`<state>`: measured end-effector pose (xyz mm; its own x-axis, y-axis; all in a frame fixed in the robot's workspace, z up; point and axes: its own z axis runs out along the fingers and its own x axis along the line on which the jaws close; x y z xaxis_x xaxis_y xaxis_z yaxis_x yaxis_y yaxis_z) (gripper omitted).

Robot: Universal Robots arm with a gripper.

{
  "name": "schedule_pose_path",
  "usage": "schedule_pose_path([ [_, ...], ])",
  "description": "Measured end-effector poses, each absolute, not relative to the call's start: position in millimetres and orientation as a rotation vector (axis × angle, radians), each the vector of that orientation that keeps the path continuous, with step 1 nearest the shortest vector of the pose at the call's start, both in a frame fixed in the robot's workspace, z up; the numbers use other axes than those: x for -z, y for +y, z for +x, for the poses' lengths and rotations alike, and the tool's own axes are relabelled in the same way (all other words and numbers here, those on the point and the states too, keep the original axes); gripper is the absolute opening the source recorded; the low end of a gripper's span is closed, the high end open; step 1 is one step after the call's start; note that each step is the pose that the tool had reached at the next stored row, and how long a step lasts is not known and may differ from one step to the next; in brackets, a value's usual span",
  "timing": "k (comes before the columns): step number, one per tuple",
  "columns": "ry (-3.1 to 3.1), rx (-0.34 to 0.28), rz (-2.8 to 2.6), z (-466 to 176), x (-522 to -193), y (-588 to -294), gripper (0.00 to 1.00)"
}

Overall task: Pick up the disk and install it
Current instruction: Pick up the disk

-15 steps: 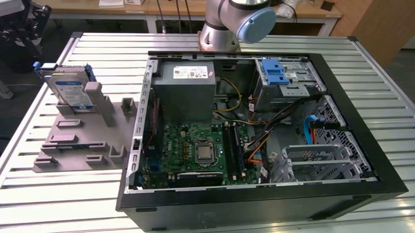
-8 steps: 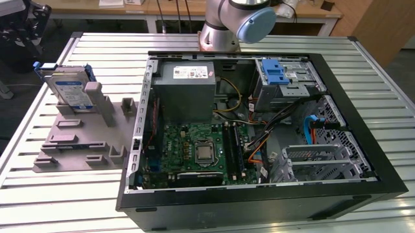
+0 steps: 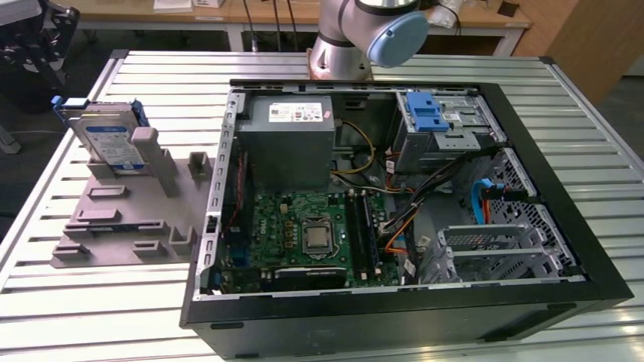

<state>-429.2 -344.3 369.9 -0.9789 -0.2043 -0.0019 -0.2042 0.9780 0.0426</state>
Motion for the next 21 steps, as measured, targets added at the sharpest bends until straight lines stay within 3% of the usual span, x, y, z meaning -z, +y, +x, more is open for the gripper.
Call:
schedule_pose_path([
  [21,-3.062,0.066,0.667,-429.2,-369.8,-344.3,0.11],
])
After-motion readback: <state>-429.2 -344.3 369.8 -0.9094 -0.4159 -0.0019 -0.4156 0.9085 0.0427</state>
